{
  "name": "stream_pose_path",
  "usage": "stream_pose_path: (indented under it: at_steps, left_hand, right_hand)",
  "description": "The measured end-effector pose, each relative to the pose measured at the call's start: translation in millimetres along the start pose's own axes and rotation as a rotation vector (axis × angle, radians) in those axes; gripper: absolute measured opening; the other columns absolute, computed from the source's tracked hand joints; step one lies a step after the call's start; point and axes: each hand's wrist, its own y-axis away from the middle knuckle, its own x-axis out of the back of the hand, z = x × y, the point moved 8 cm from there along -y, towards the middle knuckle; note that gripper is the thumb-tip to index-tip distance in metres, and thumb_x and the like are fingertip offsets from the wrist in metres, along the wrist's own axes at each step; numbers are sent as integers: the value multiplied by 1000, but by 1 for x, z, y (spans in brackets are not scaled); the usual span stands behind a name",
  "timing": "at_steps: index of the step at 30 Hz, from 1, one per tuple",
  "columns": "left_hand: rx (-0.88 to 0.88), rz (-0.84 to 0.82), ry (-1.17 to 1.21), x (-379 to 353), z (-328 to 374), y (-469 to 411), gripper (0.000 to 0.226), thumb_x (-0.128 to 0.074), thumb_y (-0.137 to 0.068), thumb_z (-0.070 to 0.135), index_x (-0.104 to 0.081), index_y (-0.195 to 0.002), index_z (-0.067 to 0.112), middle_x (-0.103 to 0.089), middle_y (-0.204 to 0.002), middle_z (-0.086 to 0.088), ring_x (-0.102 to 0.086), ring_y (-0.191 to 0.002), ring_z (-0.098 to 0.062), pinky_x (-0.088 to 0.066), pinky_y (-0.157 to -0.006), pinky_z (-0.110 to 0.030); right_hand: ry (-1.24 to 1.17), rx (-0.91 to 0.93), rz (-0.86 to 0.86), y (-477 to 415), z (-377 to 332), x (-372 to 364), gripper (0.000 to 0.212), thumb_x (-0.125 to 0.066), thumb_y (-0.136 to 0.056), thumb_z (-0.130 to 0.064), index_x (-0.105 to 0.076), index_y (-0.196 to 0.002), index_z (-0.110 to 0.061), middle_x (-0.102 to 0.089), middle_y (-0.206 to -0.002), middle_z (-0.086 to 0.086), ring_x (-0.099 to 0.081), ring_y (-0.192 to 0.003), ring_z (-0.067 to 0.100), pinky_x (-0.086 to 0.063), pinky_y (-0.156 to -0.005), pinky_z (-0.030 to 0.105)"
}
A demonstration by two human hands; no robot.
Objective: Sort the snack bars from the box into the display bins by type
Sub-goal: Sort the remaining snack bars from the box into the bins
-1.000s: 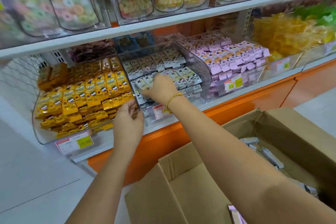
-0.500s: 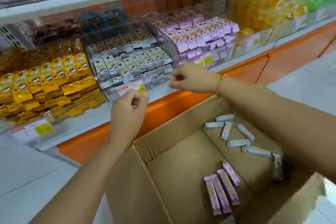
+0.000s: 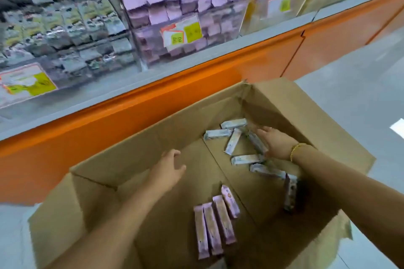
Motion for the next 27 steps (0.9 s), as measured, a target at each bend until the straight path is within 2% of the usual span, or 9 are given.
stream_pose_path:
  at_steps: [4,6,8,11,14,19,22,24,27]
  left_hand:
    - [226,-101,12,-74,-65,-33,80,-67,-85,30,-21,-149,16,-38,-148,-10,-44,-130,-27,-41,-104,-36]
    - [330,-148,79,-107,-99,-45,89,-65,-82,28,-11,-151,16,-38,-149,-12,-47,-128,-29,-44,-98,-33]
    - [460,-188,59,-139,-137,-52,89,-62,-86,25,-3,-152,13,-36,-149,-15,-48,-126,-31,-46,-95,-35]
    - [480,-223,-57,-147,-130,-41,89,-57,-91,28,5,-151,11,0,-160,-7,-27,-141,-30,-36,-108,-41]
    - [451,-234,-135,-149,-120,-33,84,-52,-95,26,9,-150,7,22,-157,0,-14,-146,-20,-28,-111,-33]
    - [414,-225,-67,-150,-125,-33,84,-55,-93,23,4,-151,9,21,-157,1,-1,-147,-16,-19,-116,-31]
    - [421,-203,-5,-139,-121,-34,82,-57,-93,24,-1,-151,6,15,-159,-4,4,-147,-16,-11,-115,-26]
    - [439,-222,116,-132,-111,-32,83,-61,-91,20,-5,-151,5,8,-159,-8,0,-147,-19,-12,-115,-26]
    - [494,-213,413,-113,-93,-23,90,-74,-82,20,-17,-151,9,-22,-156,-12,-29,-140,-24,-32,-109,-28]
  right_hand:
    - [24,177,-33,-47,-9,-41,104,-72,-79,-25,2,-153,-28,-1,-161,3,-10,-145,29,-15,-117,33]
    - [64,258,-42,-68,-18,-59,111,-75,-78,-26,9,-152,-31,15,-159,-3,10,-147,24,-5,-118,34]
    - [131,300,-44,-82,-23,-79,123,-82,-70,-32,10,-151,-34,22,-157,-6,18,-145,22,-5,-118,36]
    - [245,351,-61,-96,-24,-98,132,-86,-61,-40,11,-150,-37,26,-156,-1,21,-144,26,-3,-118,40]
    - [294,371,-6,-103,-19,-100,128,-85,-63,-38,7,-152,-31,12,-160,2,14,-146,27,0,-119,43]
    - [450,424,67,-101,-19,-82,59,-55,-90,-25,-29,-143,-16,-30,-147,7,-20,-140,25,-4,-117,32]
    - [429,461,16,-99,-28,-78,56,-56,-89,-28,-36,-139,-14,-35,-144,8,-31,-134,24,-14,-114,30]
    - [266,437,-37,-99,-34,-69,62,-63,-85,-37,-39,-138,-15,-40,-141,7,-39,-128,22,-25,-107,25]
    - [-221,319,-210,-90,-53,-50,51,-73,-80,-36,-57,-121,-9,-60,-121,9,-57,-104,21,-43,-83,21]
